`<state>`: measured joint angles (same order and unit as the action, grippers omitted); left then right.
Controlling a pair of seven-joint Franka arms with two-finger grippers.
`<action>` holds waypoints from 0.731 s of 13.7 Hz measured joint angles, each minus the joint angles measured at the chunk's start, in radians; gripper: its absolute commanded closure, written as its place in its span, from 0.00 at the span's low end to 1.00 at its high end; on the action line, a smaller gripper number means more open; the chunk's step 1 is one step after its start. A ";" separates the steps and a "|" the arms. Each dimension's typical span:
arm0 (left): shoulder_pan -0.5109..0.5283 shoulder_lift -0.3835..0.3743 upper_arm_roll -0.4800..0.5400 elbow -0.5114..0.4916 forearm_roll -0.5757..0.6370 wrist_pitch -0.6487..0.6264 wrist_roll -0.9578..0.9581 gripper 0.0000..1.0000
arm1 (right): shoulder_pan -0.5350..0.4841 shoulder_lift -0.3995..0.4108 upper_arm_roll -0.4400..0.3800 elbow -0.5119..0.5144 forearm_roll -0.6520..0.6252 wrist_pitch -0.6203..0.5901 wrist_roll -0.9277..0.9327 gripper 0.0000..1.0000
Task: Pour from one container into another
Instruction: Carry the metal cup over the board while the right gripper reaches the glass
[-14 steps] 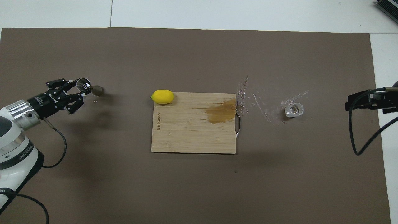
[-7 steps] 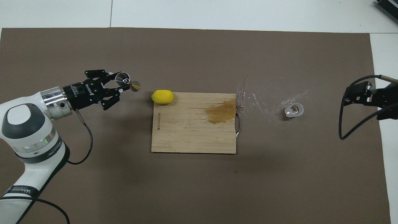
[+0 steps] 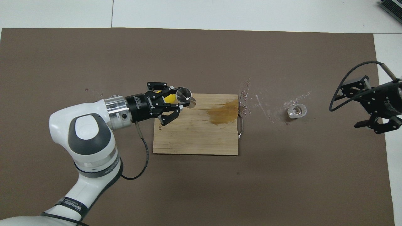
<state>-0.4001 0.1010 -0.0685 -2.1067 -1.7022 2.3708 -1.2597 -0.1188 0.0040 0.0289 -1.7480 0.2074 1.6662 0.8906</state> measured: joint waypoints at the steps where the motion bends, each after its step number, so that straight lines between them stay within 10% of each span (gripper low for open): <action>1: -0.052 0.010 0.000 0.007 -0.022 0.044 0.011 1.00 | -0.009 0.022 0.000 -0.005 0.027 0.022 0.057 0.00; 10: -0.164 0.175 0.005 0.095 -0.210 0.072 0.298 1.00 | -0.147 0.246 -0.005 -0.009 0.219 0.117 0.114 0.00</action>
<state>-0.5641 0.2764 -0.0639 -2.0114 -1.9121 2.4423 -0.9621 -0.2662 0.2503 0.0242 -1.7569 0.4262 1.7835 1.0048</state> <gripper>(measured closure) 0.502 0.000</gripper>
